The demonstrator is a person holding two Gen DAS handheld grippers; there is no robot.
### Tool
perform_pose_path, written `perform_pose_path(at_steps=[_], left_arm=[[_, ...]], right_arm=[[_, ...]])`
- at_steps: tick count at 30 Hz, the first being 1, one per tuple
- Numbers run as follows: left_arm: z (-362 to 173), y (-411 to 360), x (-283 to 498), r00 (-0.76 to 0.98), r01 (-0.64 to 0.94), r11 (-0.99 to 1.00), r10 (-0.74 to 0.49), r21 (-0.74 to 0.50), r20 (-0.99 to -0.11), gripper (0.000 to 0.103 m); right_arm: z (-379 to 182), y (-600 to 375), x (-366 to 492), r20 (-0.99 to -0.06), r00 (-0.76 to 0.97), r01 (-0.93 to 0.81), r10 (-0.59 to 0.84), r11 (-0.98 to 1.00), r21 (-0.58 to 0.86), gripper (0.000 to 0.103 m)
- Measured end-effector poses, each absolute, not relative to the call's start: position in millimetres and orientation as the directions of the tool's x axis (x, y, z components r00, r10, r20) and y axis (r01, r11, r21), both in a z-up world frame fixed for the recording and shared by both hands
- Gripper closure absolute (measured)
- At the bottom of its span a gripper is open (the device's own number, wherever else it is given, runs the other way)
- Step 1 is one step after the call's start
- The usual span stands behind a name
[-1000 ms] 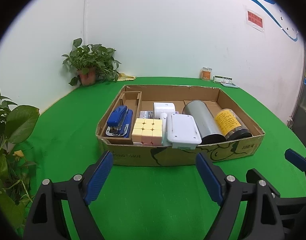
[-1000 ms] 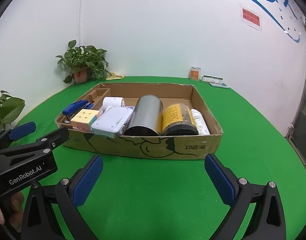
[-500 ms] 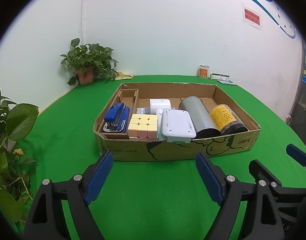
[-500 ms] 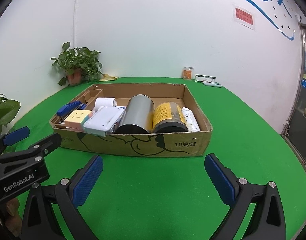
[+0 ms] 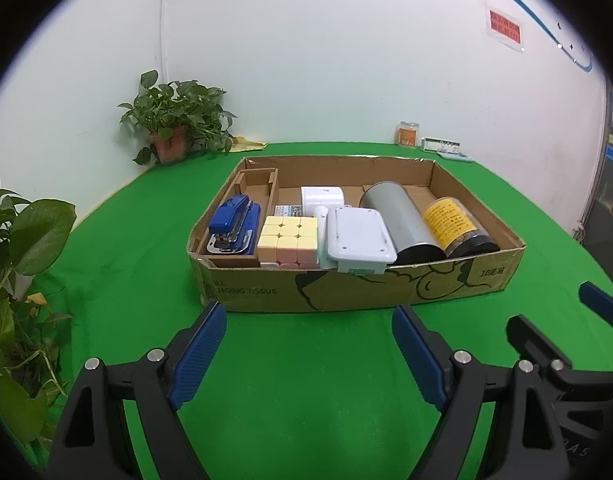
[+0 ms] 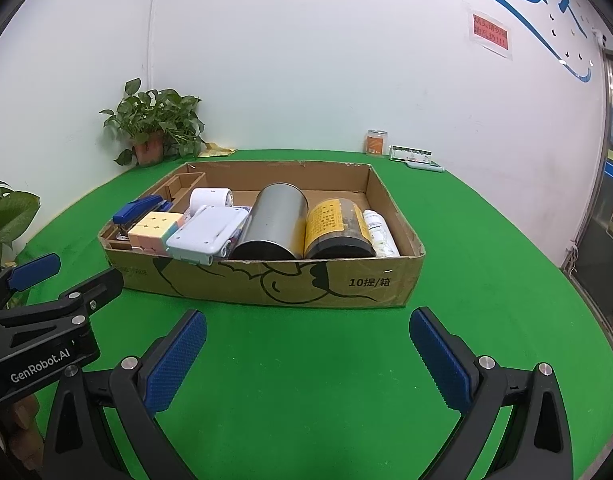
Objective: Organize rigid objects
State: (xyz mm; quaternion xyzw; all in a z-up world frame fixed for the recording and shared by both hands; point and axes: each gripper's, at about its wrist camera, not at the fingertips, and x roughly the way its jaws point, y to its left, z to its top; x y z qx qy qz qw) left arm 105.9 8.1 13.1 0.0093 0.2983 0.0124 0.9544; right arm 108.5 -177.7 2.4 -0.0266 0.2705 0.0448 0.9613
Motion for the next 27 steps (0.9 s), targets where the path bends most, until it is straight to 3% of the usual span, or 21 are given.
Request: perform_pose_path(at_steps=[27], left_arm=[[1.9, 19.6, 122.1, 0.782, -0.028, 0.999, 0.011, -0.016, -0.623, 0.018]], right_arm=[[-9.0, -169.2, 117.0, -0.556, 0.830, -0.083, 0.043, 0.995, -0.047, 0.001]])
